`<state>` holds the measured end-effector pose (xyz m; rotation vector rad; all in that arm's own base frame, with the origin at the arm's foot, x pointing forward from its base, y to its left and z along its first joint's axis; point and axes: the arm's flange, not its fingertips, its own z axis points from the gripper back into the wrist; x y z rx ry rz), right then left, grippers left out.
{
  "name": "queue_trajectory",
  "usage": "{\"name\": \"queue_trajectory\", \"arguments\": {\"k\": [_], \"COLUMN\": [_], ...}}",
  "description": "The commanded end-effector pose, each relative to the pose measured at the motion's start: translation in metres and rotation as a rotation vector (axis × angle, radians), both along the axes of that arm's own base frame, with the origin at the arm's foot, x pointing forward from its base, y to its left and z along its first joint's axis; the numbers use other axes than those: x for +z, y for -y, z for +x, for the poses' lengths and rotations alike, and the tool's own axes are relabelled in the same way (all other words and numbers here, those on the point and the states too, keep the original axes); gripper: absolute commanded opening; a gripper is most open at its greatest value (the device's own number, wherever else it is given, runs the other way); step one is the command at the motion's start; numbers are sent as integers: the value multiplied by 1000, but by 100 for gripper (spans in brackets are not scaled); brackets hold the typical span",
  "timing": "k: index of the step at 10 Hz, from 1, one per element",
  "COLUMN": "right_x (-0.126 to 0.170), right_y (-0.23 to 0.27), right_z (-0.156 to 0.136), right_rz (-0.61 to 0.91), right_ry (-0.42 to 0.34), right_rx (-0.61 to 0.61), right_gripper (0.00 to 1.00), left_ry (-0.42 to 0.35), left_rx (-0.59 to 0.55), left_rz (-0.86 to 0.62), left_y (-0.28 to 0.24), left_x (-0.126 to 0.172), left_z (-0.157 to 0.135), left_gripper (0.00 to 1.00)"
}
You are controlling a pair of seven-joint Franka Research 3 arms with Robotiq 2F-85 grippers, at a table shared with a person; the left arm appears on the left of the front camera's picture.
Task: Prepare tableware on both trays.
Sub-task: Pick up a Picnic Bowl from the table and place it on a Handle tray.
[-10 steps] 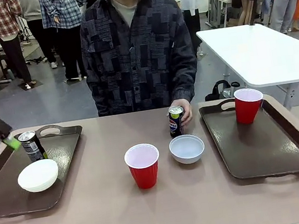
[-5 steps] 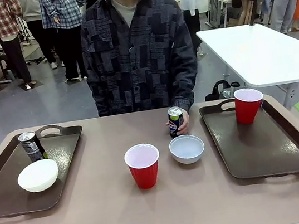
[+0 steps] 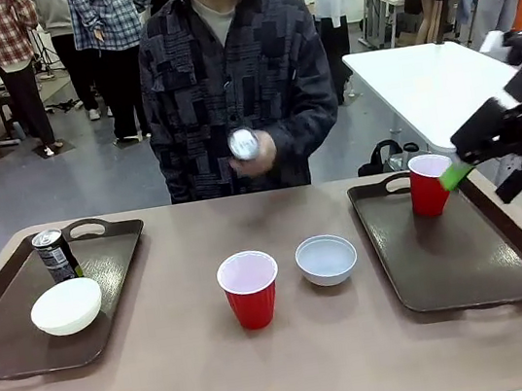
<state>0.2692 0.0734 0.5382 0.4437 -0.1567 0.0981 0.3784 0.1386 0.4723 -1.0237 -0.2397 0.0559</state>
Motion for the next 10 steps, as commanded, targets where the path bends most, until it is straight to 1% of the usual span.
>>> {"name": "queue_trajectory", "arguments": {"k": [1, 2, 3, 4, 5, 8, 9, 10], "right_x": [-23, -39, -46, -45, -44, -44, -45, -44], "right_y": [-31, -47, -59, -64, -51, -51, -53, -69], "right_z": [34, 46, 53, 60, 35, 35, 45, 49], "right_rz": [-55, -128, -195, -227, -113, -113, -120, -177], "right_ry": [-62, -59, -27, 6, -37, -37, -25, 21], "right_rx": [3, -17, -29, -25, 15, 15, 29, 40], "right_gripper": [100, 100, 100, 100, 100, 100, 100, 100], "left_ry": [15, 17, -6, -6, -6, -6, -12, -33], "left_rx": [-21, -26, -3, -3, -3, -3, -3, -28], "left_rz": [24, 30, 6, 6, 6, 6, 15, 54], "left_y": [4, 5, 2, 2, 2, 2, 3, 11], "left_x": [-5, -7, -2, -2, -2, -2, -3, 3], "left_z": [5, 1, 1, 1, 1, 1, 2, -3], "left_gripper": [87, 87, 87, 87, 87, 87, 87, 87]}}
